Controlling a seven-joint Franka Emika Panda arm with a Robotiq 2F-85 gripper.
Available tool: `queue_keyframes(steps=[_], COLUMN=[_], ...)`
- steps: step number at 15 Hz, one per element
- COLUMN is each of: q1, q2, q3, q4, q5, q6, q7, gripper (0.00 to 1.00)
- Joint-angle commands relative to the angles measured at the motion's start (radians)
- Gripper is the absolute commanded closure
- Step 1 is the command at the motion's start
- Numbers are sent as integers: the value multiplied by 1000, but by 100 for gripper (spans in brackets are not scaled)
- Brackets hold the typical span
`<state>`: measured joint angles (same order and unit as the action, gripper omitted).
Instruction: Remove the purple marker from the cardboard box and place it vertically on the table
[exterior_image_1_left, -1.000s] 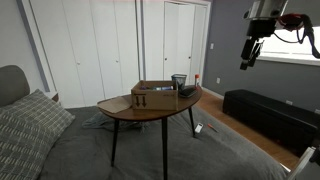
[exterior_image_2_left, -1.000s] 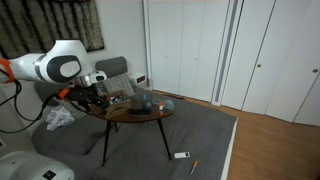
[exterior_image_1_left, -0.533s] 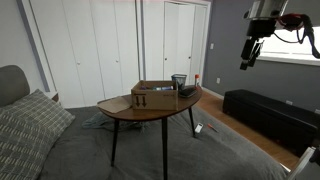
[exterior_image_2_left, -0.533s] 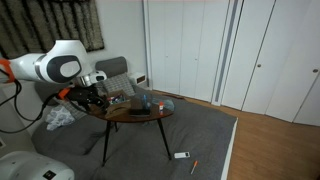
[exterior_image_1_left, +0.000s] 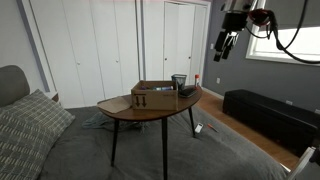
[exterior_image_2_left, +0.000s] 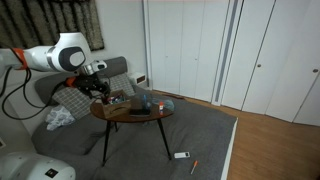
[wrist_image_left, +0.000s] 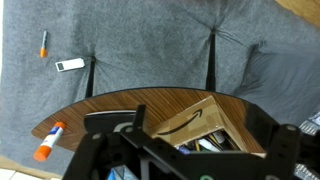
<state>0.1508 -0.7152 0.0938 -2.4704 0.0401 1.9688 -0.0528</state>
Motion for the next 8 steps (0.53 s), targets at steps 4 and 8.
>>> queue_keyframes(steps=[4,8], q1=[2,13], q2=[435,668], q3=[82,106], q4=[377,585], q5=[36,39], q6=[-25,16], q7=[130,197], gripper=[0,0])
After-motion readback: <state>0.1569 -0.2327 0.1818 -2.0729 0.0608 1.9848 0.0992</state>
